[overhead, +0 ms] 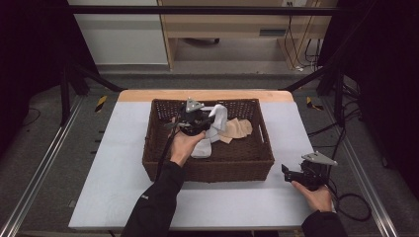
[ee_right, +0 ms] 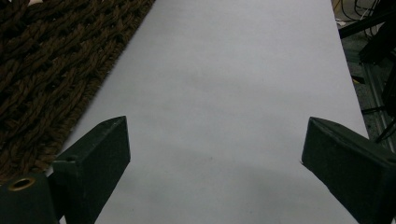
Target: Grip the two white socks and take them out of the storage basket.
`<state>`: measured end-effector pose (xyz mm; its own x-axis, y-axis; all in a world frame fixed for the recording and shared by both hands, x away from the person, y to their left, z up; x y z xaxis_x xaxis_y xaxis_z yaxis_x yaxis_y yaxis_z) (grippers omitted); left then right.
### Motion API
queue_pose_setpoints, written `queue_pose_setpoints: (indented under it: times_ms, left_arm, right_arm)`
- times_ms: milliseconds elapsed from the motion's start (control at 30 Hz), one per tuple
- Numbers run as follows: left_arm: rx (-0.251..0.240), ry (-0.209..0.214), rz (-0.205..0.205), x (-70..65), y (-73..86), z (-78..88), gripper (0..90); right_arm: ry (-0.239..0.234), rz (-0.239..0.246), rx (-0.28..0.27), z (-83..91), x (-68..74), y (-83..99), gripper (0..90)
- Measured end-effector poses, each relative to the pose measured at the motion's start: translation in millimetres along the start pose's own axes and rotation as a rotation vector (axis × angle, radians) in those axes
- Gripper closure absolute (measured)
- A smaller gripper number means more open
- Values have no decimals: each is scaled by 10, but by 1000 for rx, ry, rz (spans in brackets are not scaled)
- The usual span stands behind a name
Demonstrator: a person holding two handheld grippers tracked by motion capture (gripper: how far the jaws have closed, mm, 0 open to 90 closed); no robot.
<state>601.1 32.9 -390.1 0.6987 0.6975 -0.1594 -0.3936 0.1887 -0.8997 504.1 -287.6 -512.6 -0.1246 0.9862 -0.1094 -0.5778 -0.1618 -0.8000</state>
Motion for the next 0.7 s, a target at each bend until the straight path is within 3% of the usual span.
queue_pose_setpoints:
  times_ms: [67,267,500,700]
  left_arm:
    - [-42,9,-10,-57,-89,120,776]
    - [-100,21,-23,-136,-205,380,777]
    - [-148,18,-26,-125,-297,643,777]
    - [-212,0,-14,-38,-351,1016,777]
  right_arm:
    - [1,0,0,-1,5,1,83]
    - [4,1,-5,3,-7,-5,83]
    - [6,2,-5,5,-9,-4,84]
    - [6,6,-4,2,-1,-1,84]
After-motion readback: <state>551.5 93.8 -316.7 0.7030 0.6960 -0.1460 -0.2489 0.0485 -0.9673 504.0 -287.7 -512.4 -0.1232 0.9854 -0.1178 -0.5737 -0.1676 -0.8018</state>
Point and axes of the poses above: each handheld gripper's, and its own axes: z roughly backward along the jaws, y roughly out of its underside, x roughly to its left, the point moved 7 cm from there along -z, roughly forward along the jaws, and after that the axes turned 8 degrees about y, right-handed, at the moved point
